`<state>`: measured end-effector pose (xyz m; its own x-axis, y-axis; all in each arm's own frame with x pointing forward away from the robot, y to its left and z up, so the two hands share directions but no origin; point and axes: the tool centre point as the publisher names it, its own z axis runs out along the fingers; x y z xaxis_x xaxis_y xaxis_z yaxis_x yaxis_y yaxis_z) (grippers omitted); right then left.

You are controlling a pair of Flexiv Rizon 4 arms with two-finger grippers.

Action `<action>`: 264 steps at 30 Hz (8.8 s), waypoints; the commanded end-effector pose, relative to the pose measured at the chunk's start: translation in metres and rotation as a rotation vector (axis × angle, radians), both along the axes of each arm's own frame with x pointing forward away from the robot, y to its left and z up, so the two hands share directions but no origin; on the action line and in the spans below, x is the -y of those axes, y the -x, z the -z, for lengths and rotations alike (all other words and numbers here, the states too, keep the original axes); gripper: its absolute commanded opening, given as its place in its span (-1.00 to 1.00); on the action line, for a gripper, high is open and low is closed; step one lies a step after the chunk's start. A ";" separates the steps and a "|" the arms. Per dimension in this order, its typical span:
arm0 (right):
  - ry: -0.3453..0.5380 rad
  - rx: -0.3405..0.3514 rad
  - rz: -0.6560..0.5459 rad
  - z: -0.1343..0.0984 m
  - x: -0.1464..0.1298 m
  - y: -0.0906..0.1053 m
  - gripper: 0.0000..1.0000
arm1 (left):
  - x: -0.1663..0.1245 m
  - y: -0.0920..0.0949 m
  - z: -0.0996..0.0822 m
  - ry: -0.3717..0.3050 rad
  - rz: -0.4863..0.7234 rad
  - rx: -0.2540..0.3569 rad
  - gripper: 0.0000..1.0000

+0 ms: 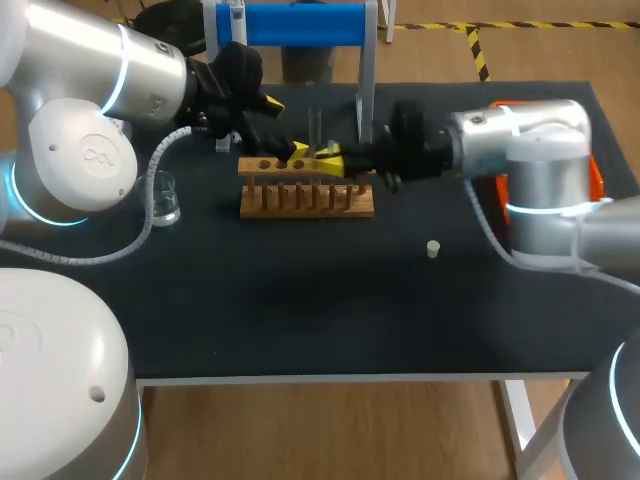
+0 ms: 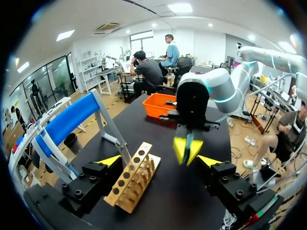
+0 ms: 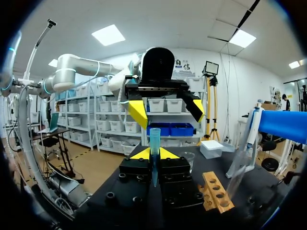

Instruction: Invert the test tube, pick up the pipette, mount the tip to pipette, aspirate from beaker and dispense into the tube, eject the tip, return the pipette, and cap with the stopper.

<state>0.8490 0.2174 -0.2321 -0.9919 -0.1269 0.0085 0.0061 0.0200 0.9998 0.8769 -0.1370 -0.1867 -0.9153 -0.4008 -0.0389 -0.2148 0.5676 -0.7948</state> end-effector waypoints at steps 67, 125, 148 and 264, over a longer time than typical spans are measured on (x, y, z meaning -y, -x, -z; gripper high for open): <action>0.006 -0.027 0.114 0.027 0.165 0.038 -1.00 | 0.001 -0.001 -0.001 -0.004 0.001 -0.004 1.00; 0.006 -0.027 0.114 0.027 0.165 0.038 -1.00 | -0.119 -0.177 0.009 0.171 -0.790 0.284 1.00; 0.006 -0.027 0.114 0.027 0.165 0.038 -1.00 | -0.109 -0.212 0.006 0.265 -0.913 0.307 1.00; 0.006 -0.027 0.114 0.027 0.165 0.038 -1.00 | -0.096 -0.302 0.022 0.279 -1.047 0.300 -1.00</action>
<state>0.8124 0.0524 -0.2595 -0.9992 -0.0152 0.0366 0.0362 0.0215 0.9991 1.1769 -0.0394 -0.2081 -0.0946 -0.9955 0.0090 -0.2653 0.0164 -0.9640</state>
